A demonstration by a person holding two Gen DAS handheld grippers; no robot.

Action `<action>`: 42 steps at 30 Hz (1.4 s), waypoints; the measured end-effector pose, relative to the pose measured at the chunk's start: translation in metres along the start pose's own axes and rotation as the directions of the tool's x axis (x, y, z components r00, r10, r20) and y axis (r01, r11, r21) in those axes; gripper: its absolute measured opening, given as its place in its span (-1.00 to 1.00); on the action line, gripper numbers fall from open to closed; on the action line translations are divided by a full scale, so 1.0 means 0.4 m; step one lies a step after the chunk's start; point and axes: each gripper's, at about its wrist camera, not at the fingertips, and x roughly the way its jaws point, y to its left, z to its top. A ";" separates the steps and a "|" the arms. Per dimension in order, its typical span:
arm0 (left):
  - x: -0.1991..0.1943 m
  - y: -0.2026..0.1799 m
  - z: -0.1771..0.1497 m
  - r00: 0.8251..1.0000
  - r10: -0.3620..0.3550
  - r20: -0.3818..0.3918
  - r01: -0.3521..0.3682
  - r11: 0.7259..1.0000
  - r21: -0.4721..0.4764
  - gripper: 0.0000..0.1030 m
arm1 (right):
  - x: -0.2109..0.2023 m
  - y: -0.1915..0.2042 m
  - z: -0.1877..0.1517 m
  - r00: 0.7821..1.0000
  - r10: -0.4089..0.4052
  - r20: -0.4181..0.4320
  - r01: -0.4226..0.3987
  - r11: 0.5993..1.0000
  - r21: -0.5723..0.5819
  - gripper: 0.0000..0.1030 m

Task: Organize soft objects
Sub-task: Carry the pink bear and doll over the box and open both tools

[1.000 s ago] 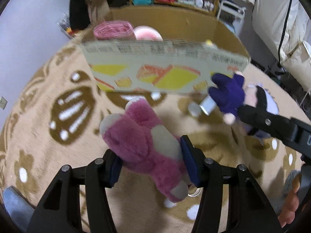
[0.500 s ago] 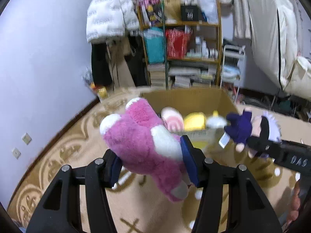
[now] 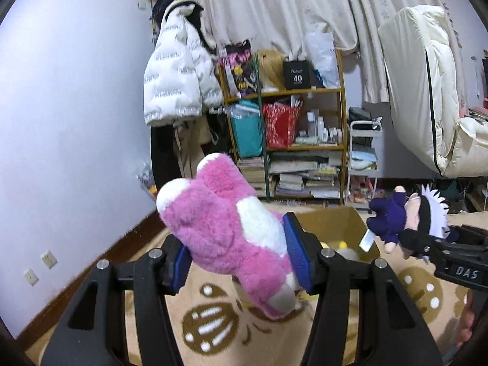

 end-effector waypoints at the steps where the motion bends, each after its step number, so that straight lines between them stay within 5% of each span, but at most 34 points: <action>1: 0.005 0.000 0.007 1.000 0.004 0.010 -0.004 1.000 0.005 0.05 | -0.004 0.003 0.007 1.000 -0.001 0.013 0.001 1.000 -0.005 0.20; 15: 0.092 -0.027 0.053 0.999 -0.026 0.037 0.024 0.999 0.047 0.06 | 0.029 0.005 0.094 0.989 0.005 0.151 0.000 0.999 -0.034 0.20; 42: 0.301 -0.075 -0.044 0.982 -0.122 -0.145 0.125 0.992 0.013 0.07 | 0.231 -0.068 0.074 0.999 0.040 0.012 -0.040 0.999 0.002 0.21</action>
